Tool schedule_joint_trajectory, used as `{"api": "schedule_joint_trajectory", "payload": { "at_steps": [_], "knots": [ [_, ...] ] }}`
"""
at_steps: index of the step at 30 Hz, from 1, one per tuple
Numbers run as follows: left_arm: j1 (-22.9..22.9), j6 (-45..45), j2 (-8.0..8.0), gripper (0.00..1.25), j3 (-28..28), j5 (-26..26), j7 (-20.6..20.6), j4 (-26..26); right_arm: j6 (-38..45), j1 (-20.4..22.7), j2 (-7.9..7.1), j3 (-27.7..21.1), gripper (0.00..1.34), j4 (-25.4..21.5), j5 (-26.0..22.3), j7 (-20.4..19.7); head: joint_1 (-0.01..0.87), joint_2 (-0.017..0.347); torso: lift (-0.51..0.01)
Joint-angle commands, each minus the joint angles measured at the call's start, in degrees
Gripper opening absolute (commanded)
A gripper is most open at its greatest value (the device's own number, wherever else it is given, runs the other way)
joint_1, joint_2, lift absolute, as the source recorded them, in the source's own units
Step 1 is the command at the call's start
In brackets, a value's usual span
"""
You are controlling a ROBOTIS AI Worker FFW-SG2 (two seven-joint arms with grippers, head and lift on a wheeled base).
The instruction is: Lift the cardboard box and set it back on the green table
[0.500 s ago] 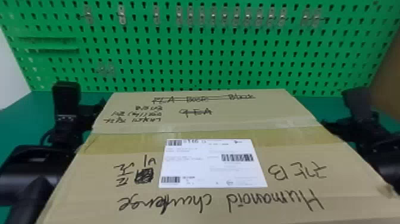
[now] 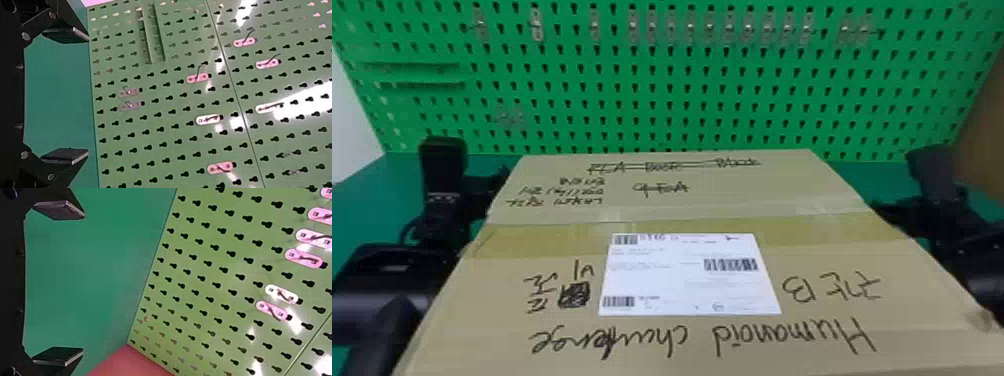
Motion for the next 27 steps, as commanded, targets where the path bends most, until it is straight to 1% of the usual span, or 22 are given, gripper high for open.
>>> {"api": "schedule_joint_trajectory", "payload": {
  "at_steps": [1,8,12,17,21,27],
  "knots": [
    [0.0,0.0,-0.01,1.0,0.0,0.0,0.0,0.0,-0.1,0.0,0.0,0.0,1.25,0.0,0.0,0.0,0.566,0.054,-0.183],
    [0.0,0.0,-0.01,1.0,0.0,0.0,0.0,0.0,-0.1,0.1,0.0,-0.1,1.25,0.0,0.0,0.0,0.566,0.054,-0.183],
    [0.0,0.0,-0.01,1.0,0.0,0.0,0.0,0.0,-0.5,0.5,0.44,-0.5,1.25,-0.3,-0.2,0.0,0.566,0.054,-0.183],
    [-0.1,0.0,-0.01,1.0,0.0,0.0,0.0,0.0,-1.0,0.6,1.32,-1.0,1.25,-0.4,-0.4,0.0,0.566,0.054,-0.183],
    [-0.2,0.0,-0.01,1.0,0.0,0.0,0.0,0.0,-1.6,0.6,2.55,-2.0,1.25,-0.4,-0.6,0.0,0.566,0.054,-0.183],
    [-0.3,0.0,-0.01,1.0,-0.1,-0.1,0.0,0.0,-2.0,0.7,3.78,-2.4,1.25,-0.4,-1.1,0.0,0.566,0.054,-0.183]
  ]
}}
